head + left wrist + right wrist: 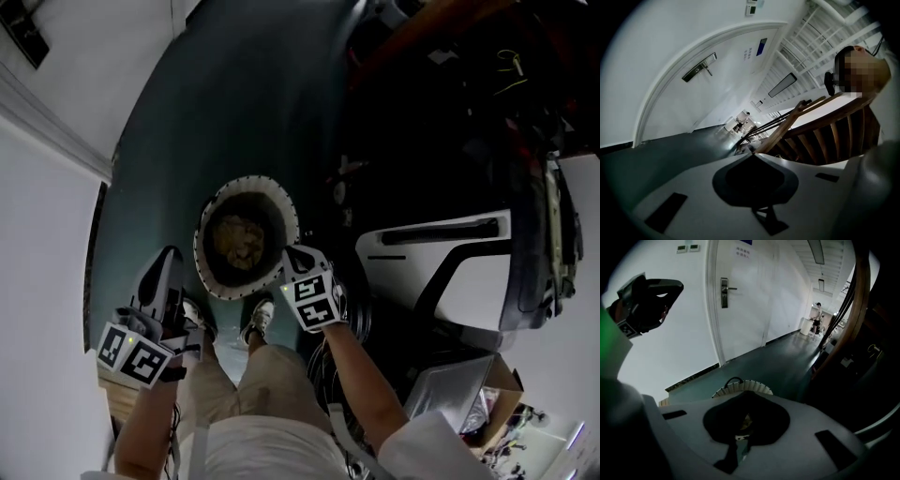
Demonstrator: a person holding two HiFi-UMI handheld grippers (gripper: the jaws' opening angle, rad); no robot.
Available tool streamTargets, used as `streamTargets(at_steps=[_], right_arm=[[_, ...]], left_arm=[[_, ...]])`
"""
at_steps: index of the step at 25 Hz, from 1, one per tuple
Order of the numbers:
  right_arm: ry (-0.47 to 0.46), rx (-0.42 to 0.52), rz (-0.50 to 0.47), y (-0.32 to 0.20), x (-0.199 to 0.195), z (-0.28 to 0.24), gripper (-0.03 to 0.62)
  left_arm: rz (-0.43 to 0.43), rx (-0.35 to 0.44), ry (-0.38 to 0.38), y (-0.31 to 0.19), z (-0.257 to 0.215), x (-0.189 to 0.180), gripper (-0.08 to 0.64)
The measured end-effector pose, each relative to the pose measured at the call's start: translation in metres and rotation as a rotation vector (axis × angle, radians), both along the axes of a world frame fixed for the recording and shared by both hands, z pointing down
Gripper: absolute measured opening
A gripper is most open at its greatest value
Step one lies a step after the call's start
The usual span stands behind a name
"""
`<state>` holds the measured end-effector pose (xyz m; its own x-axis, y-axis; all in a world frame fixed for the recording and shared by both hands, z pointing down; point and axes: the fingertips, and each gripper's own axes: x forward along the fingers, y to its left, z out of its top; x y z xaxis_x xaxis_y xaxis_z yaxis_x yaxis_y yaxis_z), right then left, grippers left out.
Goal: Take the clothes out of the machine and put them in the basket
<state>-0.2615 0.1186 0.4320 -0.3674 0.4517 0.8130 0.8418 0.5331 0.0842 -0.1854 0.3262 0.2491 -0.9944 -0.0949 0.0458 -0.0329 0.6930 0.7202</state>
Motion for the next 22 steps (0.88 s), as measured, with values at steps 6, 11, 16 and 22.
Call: streamTargets(at_steps=[6,11,16,22], right_arm=[[-0.088,-0.079,0.028,-0.011,-0.01,-0.091,0.011],[-0.156,-0.157,0.019,-0.015,-0.014,-0.168,0.011],[-0.242,-0.213,0.0,-0.025,-0.016,-0.224,0.011],[-0.347,-0.265,0.001,-0.043,-0.008,-0.285,0.011]], left_arm=[[-0.018,-0.042,-0.054,0.001,-0.06,0.01,0.014],[-0.037,-0.079,-0.094,-0.001,-0.104,0.023,0.014],[-0.067,-0.112,-0.142,-0.001,-0.136,0.03,0.014],[-0.089,-0.191,-0.215,-0.002,-0.18,0.044,0.014]])
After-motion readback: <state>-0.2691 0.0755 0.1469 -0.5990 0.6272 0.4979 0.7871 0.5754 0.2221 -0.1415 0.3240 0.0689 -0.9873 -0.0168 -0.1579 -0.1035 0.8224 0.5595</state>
